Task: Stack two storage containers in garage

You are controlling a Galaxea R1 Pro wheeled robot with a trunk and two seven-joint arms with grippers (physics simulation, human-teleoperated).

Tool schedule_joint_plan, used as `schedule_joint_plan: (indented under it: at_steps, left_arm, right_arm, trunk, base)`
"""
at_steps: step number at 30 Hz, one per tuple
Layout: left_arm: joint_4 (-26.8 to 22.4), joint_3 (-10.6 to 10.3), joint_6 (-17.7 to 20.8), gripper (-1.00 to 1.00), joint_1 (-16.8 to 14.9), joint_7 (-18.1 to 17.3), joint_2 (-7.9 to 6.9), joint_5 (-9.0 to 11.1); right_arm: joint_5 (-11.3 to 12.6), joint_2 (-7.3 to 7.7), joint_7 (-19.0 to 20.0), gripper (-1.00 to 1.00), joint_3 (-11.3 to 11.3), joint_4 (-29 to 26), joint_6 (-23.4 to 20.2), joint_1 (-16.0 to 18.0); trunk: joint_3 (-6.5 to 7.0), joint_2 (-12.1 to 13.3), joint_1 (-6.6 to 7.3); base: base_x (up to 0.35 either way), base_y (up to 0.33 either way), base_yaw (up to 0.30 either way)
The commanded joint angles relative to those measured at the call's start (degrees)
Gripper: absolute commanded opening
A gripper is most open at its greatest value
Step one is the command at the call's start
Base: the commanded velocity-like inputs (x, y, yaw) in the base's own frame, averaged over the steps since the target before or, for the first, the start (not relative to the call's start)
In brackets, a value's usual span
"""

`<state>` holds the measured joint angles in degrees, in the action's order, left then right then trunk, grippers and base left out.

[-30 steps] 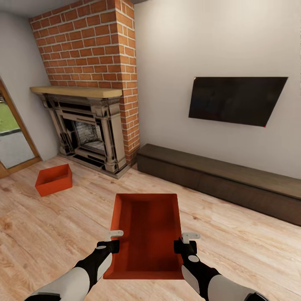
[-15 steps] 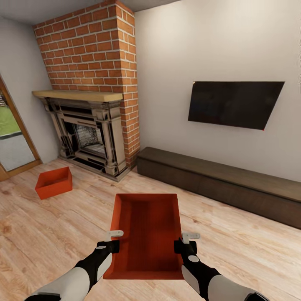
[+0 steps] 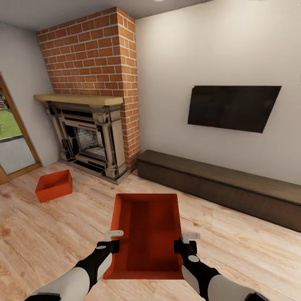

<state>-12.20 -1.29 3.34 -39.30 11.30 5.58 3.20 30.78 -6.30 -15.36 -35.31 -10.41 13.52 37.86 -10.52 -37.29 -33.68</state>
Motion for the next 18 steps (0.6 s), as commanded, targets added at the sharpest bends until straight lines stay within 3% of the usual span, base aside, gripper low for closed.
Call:
schedule_joint_plan:
  at_steps: [1, 18]
  left_arm:
    - [-0.02, 1.63, 0.35, -1.00, 0.01, 0.48, -0.92, 0.84]
    - [-0.03, 1.64, 0.35, -1.00, 0.01, 0.47, -0.92, 0.84]
  right_arm:
    - [-0.37, 0.94, -0.09, -1.00, 2.79, -0.15, 2.65, 0.08]
    - [-0.37, 0.94, -0.09, -1.00, 2.79, -0.15, 2.65, 0.08]
  trunk:
    - [0.00, -0.08, -0.02]
    - [1.57, -0.08, -0.02]
  base:
    - [0.000, 0.000, 0.000]
    - [0.000, 0.000, 0.000]
